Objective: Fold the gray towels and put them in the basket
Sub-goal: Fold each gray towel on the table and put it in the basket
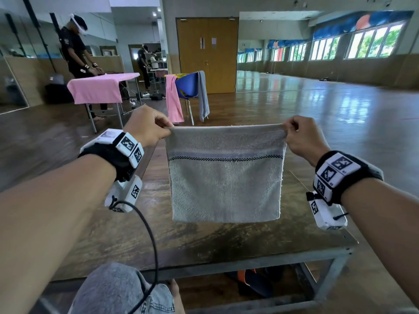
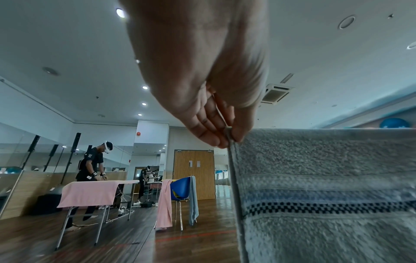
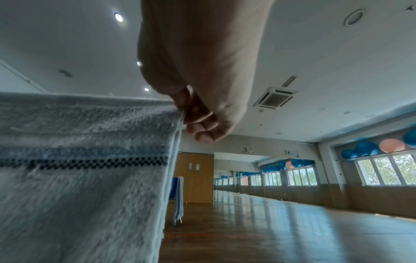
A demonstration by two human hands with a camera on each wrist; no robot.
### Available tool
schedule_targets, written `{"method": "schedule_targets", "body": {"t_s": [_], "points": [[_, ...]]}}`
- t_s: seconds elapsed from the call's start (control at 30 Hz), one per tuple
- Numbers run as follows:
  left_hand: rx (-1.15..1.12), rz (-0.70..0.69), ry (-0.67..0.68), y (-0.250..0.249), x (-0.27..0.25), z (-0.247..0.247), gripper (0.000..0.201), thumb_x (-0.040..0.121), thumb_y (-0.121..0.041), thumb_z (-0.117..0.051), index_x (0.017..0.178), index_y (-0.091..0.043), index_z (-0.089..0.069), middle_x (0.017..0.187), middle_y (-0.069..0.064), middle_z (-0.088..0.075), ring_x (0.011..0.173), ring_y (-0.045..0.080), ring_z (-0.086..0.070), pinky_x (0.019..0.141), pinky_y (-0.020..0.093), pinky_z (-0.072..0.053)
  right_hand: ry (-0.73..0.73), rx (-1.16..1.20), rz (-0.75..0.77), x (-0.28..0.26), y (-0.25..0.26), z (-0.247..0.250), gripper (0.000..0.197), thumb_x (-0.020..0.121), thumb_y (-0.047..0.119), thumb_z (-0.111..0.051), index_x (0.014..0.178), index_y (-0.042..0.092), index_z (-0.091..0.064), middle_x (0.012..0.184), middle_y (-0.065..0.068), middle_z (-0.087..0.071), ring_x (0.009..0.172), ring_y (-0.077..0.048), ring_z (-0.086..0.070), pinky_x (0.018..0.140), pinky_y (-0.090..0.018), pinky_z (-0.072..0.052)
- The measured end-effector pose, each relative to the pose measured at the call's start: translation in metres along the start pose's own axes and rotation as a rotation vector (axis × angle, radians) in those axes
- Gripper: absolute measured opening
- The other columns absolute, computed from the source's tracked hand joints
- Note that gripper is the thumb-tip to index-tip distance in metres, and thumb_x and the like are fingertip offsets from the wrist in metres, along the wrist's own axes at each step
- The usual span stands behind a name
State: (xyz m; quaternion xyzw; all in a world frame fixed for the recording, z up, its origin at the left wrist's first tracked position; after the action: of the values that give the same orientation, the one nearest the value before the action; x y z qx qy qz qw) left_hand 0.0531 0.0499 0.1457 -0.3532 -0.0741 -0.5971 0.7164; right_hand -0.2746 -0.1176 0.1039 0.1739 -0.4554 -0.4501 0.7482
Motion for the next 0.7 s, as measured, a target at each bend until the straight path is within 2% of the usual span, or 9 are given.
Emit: {"method": "schedule_targets", "body": {"t_s": [0.03, 0.1, 0.17, 0.23, 0.3, 0.43, 0.57, 0.63, 0.7], "points": [[0.009, 0.010, -0.001, -0.001, 0.004, -0.001, 0.014, 0.080, -0.001, -0.075, 0.092, -0.005, -0.080, 0.082, 0.009, -0.075, 0.065, 0.012, -0.063, 0.059, 0.009, -0.046, 0.014, -0.009, -0.030, 0.006, 0.001, -0.001, 0.018, 0.099, 0.006, -0.057, 0.085, 0.005, -0.068, 0.078, 0.015, -0.058, 0.078, -0.011, -0.058, 0.075, -0.030, -0.047], [-0.008, 0.049, -0.013, -0.003, 0.011, -0.005, 0.012, 0.082, 0.001, -0.072, 0.091, -0.003, -0.079, 0.080, 0.013, -0.075, 0.062, 0.017, -0.067, 0.056, 0.009, -0.050, 0.026, 0.013, -0.113, 0.019, 0.003, -0.003, 0.018, 0.098, 0.007, -0.061, 0.082, 0.011, -0.067, 0.078, 0.010, -0.060, 0.066, -0.008, -0.057, 0.061, -0.025, -0.047], [-0.049, 0.103, -0.047, -0.005, 0.019, -0.010, 0.013, 0.083, 0.004, -0.070, 0.091, -0.002, -0.078, 0.081, 0.016, -0.075, 0.065, 0.024, -0.071, 0.054, 0.014, -0.055, 0.051, 0.141, -0.218, 0.032, 0.005, -0.006, 0.016, 0.097, 0.002, -0.061, 0.084, 0.011, -0.064, 0.086, -0.003, -0.064, 0.060, -0.014, -0.064, 0.050, -0.024, -0.051], [-0.087, 0.142, -0.113, -0.007, 0.026, -0.015, 0.016, 0.083, 0.004, -0.069, 0.095, -0.002, -0.077, 0.086, 0.015, -0.075, 0.066, 0.021, -0.070, 0.051, 0.010, -0.053, 0.073, 0.334, -0.302, 0.042, 0.007, -0.010, 0.017, 0.097, -0.006, -0.056, 0.087, 0.008, -0.059, 0.098, -0.013, -0.061, 0.067, -0.025, -0.074, 0.058, -0.030, -0.061], [-0.130, 0.151, -0.190, -0.008, 0.030, -0.018, 0.018, 0.083, 0.004, -0.068, 0.098, -0.002, -0.076, 0.093, 0.014, -0.074, 0.073, 0.019, -0.068, 0.055, 0.010, -0.053, 0.067, 0.376, -0.300, 0.050, 0.005, -0.012, 0.019, 0.095, -0.008, -0.055, 0.087, 0.009, -0.057, 0.109, -0.013, -0.055, 0.087, -0.035, -0.073, 0.071, -0.038, -0.064], [-0.123, 0.069, -0.285, 0.000, 0.021, -0.025, 0.014, 0.087, -0.004, -0.068, 0.099, -0.004, -0.074, 0.097, 0.010, -0.074, 0.085, 0.019, -0.068, 0.079, 0.028, -0.056, 0.080, 0.482, -0.201, 0.045, -0.010, -0.013, 0.011, 0.099, 0.006, -0.058, 0.089, 0.011, -0.059, 0.114, -0.009, -0.059, 0.109, -0.030, -0.066, 0.084, -0.038, -0.062], [-0.151, 0.077, -0.133, 0.027, -0.013, -0.047, 0.009, 0.084, -0.008, -0.072, 0.091, -0.013, -0.075, 0.087, 0.001, -0.073, 0.074, 0.010, -0.066, 0.071, 0.016, -0.051, 0.191, 0.426, -0.188, 0.000, -0.042, -0.021, 0.019, 0.102, 0.009, -0.056, 0.083, 0.011, -0.059, 0.098, -0.009, -0.062, 0.106, -0.033, -0.066, 0.082, -0.047, -0.058], [-0.134, 0.122, 0.041, 0.043, -0.035, -0.064, 0.009, 0.081, -0.008, -0.074, 0.085, -0.017, -0.076, 0.084, 0.002, -0.074, 0.074, 0.015, -0.065, 0.073, 0.025, -0.052, 0.308, 0.298, -0.270, -0.029, -0.063, -0.027, 0.023, 0.104, 0.012, -0.052, 0.085, 0.015, -0.064, 0.093, -0.015, -0.060, 0.092, -0.034, -0.061, 0.074, -0.054, -0.055], [-0.161, 0.191, 0.276, 0.056, -0.059, -0.083, 0.013, 0.081, -0.005, -0.076, 0.080, -0.018, -0.074, 0.081, 0.006, -0.075, 0.070, 0.016, -0.064, 0.069, 0.024, -0.051, 0.506, 0.196, -0.379, -0.059, -0.082, -0.032, 0.022, 0.105, 0.011, -0.049, 0.090, 0.008, -0.065, 0.095, -0.016, -0.059, 0.089, -0.027, -0.059, 0.064, -0.043, -0.059]]}}
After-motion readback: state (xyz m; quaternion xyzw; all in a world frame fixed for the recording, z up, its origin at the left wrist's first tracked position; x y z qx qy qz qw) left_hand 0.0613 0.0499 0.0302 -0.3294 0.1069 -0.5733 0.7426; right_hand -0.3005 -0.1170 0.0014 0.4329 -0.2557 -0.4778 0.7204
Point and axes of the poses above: each hand's wrist, its own x-axis towards the middle knuckle, its own z-axis out of the back of the hand, y = z × x, the point moved 1 cm from there along x, towards the middle knuckle
